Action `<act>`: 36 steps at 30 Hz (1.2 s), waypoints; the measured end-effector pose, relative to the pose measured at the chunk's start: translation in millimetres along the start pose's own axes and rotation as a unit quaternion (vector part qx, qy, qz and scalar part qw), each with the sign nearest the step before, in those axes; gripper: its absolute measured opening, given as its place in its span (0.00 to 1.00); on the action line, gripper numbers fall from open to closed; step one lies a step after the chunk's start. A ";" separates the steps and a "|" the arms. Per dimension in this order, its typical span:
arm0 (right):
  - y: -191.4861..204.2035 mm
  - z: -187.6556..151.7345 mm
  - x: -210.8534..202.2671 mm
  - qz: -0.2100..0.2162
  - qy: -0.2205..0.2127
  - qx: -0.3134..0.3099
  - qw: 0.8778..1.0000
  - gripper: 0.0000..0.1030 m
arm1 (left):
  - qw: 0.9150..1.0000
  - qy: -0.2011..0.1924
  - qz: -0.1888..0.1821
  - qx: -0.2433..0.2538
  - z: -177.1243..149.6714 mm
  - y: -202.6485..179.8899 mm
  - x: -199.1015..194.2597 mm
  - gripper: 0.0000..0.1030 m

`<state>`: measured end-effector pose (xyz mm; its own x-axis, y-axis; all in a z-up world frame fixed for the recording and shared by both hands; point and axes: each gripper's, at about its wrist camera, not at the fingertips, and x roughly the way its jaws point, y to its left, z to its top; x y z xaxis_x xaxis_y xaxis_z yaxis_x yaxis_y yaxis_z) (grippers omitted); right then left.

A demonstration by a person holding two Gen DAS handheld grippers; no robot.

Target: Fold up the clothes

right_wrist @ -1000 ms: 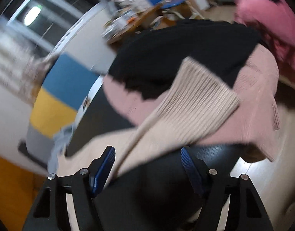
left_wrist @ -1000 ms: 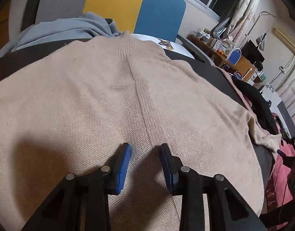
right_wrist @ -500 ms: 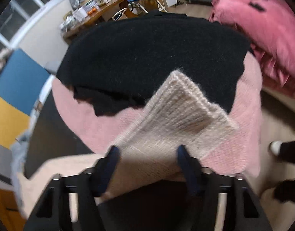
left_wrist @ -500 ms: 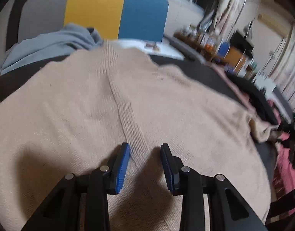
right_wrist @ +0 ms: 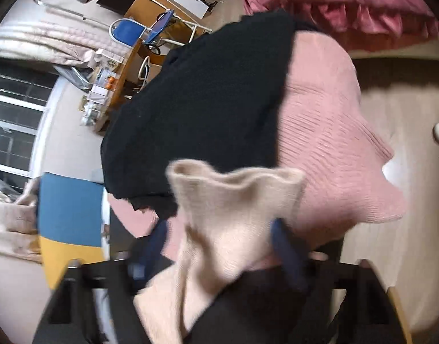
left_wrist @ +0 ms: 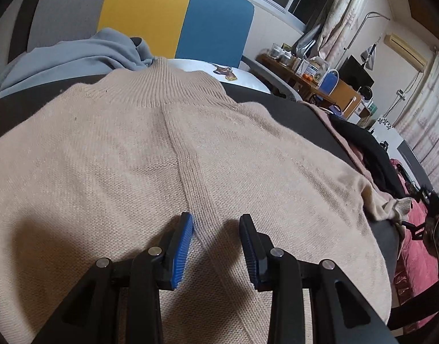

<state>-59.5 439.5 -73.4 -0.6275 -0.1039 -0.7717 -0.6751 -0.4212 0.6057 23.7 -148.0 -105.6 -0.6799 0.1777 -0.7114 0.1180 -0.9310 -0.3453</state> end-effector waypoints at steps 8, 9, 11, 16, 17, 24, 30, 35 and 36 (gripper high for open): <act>47.6 -13.6 35.3 -0.161 0.022 -0.117 0.980 0.92 | 1.000 -0.003 -0.016 -0.016 -2.0 4.1 -4.9 0.33; 51.1 -16.9 34.9 -0.178 0.015 -0.132 0.975 0.80 | 1.000 -0.004 -0.020 -0.020 -2.7 5.0 -5.3 0.33; 54.2 -22.4 28.7 -0.192 -0.002 -0.153 0.969 0.41 | 0.999 -0.005 -0.026 -0.027 -3.3 7.0 -5.8 0.33; 24.0 -21.1 -9.0 -0.082 -0.033 -0.108 0.990 0.17 | 0.999 -0.007 -0.035 -0.035 -3.3 10.8 -6.1 0.33; 19.1 -21.2 -18.2 -0.047 -0.042 -0.099 0.993 0.17 | 0.999 -0.007 -0.034 -0.034 -3.5 10.6 -6.2 0.33; 128.0 -27.1 -46.1 0.106 -0.062 -0.196 0.973 0.17 | 0.999 -0.005 -0.024 -0.026 -3.4 7.9 -6.0 0.33; 284.2 -128.2 0.6 0.192 0.042 -0.419 0.886 0.40 | 1.000 -0.003 -0.017 -0.019 -1.5 7.0 -5.5 0.33; 295.6 -195.6 13.8 0.166 0.046 -0.487 0.856 0.79 | 0.998 0.006 -0.039 -0.047 2.9 16.2 -6.4 0.33; 280.7 -203.9 12.5 0.170 0.054 -0.485 0.856 0.79 | 0.997 0.012 -0.044 -0.056 6.4 17.5 -5.8 0.33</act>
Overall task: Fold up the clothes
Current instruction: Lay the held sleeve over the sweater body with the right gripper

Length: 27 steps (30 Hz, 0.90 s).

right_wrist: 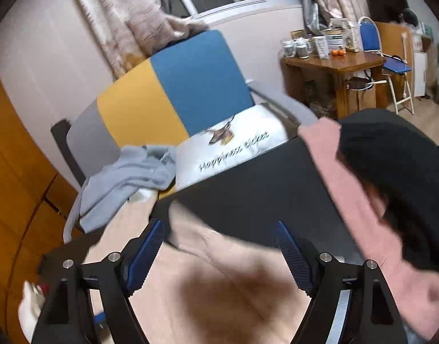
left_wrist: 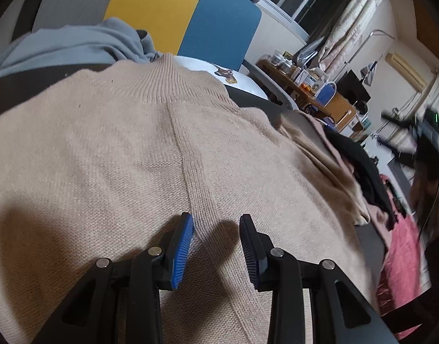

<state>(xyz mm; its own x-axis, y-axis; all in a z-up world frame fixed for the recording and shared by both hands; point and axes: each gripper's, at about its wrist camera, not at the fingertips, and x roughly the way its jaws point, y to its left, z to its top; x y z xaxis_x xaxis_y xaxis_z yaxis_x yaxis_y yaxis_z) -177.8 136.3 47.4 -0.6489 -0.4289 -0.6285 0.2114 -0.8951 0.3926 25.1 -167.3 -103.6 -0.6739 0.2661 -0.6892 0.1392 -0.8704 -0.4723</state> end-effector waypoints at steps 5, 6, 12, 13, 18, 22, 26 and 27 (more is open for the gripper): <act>-4.6 -96.6 7.7 0.056 0.068 0.004 0.996 0.79 | 0.998 0.022 -0.037 -0.045 30.7 -3.2 10.4 0.34; -2.7 -114.3 14.5 0.060 0.082 -0.007 0.995 0.79 | 0.998 0.024 -0.047 -0.047 42.0 -9.1 16.6 0.34; 27.6 -175.7 36.0 0.037 0.077 -0.094 0.992 0.89 | 0.990 0.065 -0.098 -0.077 97.5 -49.7 76.0 0.39; 30.9 -182.5 40.5 0.029 0.077 -0.106 0.991 0.90 | 0.988 0.076 -0.105 -0.085 106.3 -56.4 89.2 0.39; 45.0 -196.6 52.3 -0.009 0.082 -0.164 0.983 1.00 | 0.982 0.112 -0.117 -0.096 139.1 -88.5 149.9 0.40; 40.6 -198.9 51.2 -0.007 0.078 -0.169 0.982 1.00 | 0.981 0.132 -0.097 -0.100 148.7 -99.2 190.0 0.43; 29.4 -194.1 53.1 0.015 0.067 -0.149 0.986 1.00 | 0.979 0.140 -0.103 -0.108 152.8 -103.3 211.5 0.48; 27.4 -193.3 54.5 0.019 0.065 -0.146 0.987 1.00 | 0.979 0.140 -0.105 -0.108 153.4 -105.6 214.6 0.49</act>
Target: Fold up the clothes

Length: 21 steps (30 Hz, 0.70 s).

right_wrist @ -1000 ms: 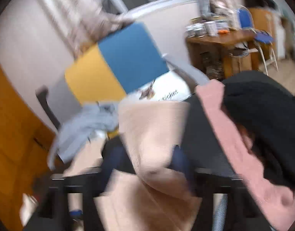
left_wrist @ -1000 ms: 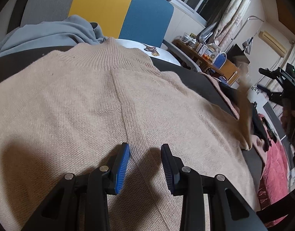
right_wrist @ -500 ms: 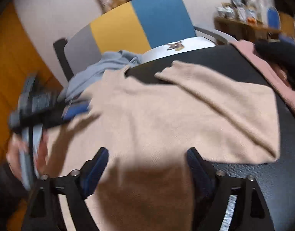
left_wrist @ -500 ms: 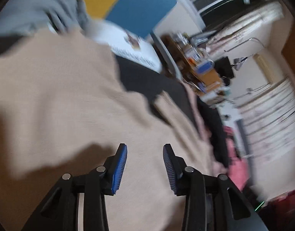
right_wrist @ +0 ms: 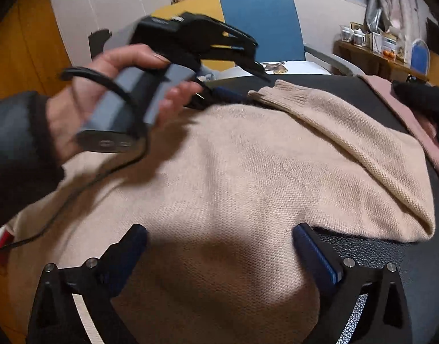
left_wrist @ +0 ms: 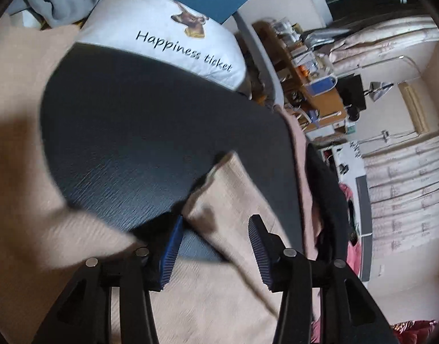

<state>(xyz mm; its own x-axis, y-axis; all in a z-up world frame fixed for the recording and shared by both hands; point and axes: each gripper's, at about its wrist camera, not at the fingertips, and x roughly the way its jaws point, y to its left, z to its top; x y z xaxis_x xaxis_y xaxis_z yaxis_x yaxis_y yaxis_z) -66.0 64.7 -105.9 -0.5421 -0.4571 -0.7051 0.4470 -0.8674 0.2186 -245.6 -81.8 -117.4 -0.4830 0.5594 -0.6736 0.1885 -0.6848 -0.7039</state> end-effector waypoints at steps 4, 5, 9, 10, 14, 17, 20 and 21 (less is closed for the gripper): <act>-2.1 1.1 5.5 0.002 -0.005 0.003 1.000 1.00 | 0.999 0.001 0.025 0.026 0.7 -14.3 13.4 0.43; -1.3 0.7 5.7 0.001 -0.005 0.002 1.000 1.00 | 0.998 0.004 0.045 0.043 -0.3 -19.7 16.2 0.31; 0.4 -0.1 6.2 0.001 -0.006 0.003 1.000 1.00 | 0.996 0.033 0.064 0.044 0.5 -22.1 23.7 0.04; 0.6 0.1 6.7 0.001 -0.006 0.003 1.000 1.00 | 0.997 0.021 0.060 0.046 1.9 -24.6 16.9 0.03; 2.9 0.8 8.8 -0.002 -0.004 0.002 1.000 1.00 | 0.998 -0.043 0.009 0.050 7.8 -36.3 -38.1 0.03; 6.2 2.0 12.5 -0.011 0.001 -0.004 1.000 1.00 | 0.993 -0.100 -0.025 0.054 6.1 -40.5 -97.2 0.03; 10.7 1.7 14.7 -0.022 0.007 -0.012 1.000 1.00 | 0.984 -0.159 -0.048 0.059 -0.1 -39.3 -159.2 0.03; 12.1 1.8 15.2 -0.025 0.009 -0.015 1.000 1.00 | 0.980 -0.180 -0.053 0.061 -3.1 -37.7 -180.5 0.03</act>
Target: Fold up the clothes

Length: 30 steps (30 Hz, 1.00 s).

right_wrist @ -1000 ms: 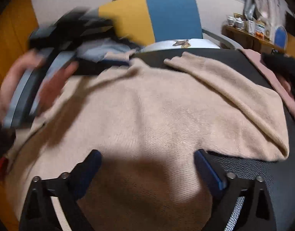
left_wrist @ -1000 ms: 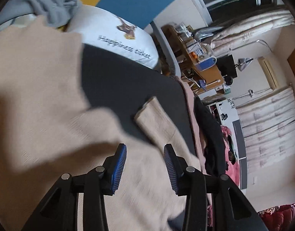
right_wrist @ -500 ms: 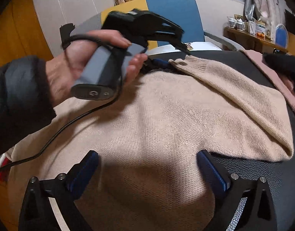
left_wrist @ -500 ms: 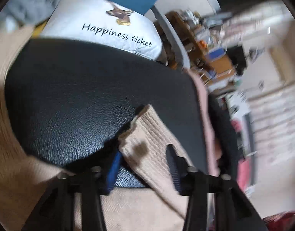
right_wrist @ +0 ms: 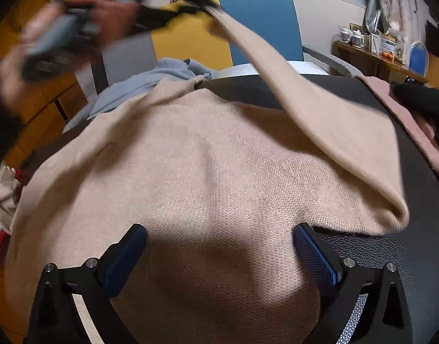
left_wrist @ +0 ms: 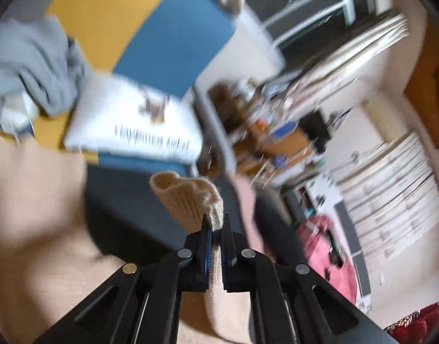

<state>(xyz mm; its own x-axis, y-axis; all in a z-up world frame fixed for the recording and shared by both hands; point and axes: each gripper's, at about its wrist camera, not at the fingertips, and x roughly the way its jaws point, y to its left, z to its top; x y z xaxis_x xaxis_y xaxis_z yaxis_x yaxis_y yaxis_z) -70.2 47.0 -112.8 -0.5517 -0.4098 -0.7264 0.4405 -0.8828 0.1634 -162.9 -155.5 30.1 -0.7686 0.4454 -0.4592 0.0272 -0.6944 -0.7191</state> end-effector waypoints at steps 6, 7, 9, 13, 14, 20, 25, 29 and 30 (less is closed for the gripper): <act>0.4 0.7 1.2 0.000 0.003 0.000 1.000 1.00 | 0.995 -0.096 0.005 -0.008 -1.5 32.0 -127.3 0.03; -1.8 0.4 0.2 0.007 0.001 0.006 1.000 1.00 | 0.994 -0.109 0.013 -0.007 -6.0 38.8 -145.0 0.03; -8.9 -0.5 -2.8 0.027 -0.006 0.023 0.999 1.00 | 0.991 -0.129 0.028 -0.009 -15.1 55.2 -178.0 0.03; -23.7 -1.5 -7.2 0.068 -0.019 0.061 0.996 1.00 | 0.988 -0.139 0.062 -0.034 -36.1 100.0 -218.5 0.03; -25.9 -1.9 -7.6 0.075 -0.022 0.067 0.995 1.00 | 0.987 -0.137 0.072 -0.042 -42.3 111.6 -220.0 0.03; -30.7 -2.9 -8.8 0.095 -0.028 0.086 0.991 1.00 | 0.982 -0.114 0.114 -0.099 -90.1 184.9 -221.2 0.03; -32.7 -4.7 -9.2 0.107 -0.032 0.097 0.989 1.00 | 0.980 -0.089 0.123 -0.130 -134.8 223.1 -223.0 0.04; -37.4 -5.8 -9.3 0.119 -0.038 0.106 0.986 1.00 | 0.974 -0.080 0.093 -0.189 -153.6 254.5 -230.9 0.15; -38.4 -6.2 -9.3 0.122 -0.039 0.109 0.986 1.00 | 0.972 -0.080 0.087 -0.202 -155.2 261.7 -232.8 0.16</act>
<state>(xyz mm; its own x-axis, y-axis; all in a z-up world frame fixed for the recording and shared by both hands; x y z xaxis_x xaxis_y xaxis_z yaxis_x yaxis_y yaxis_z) -77.6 86.1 -116.4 -0.5044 -0.6256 -0.5951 0.4097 -0.7801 0.4728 122.3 -353.2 -132.2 -0.8185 0.2251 -0.5285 0.3900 -0.4577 -0.7990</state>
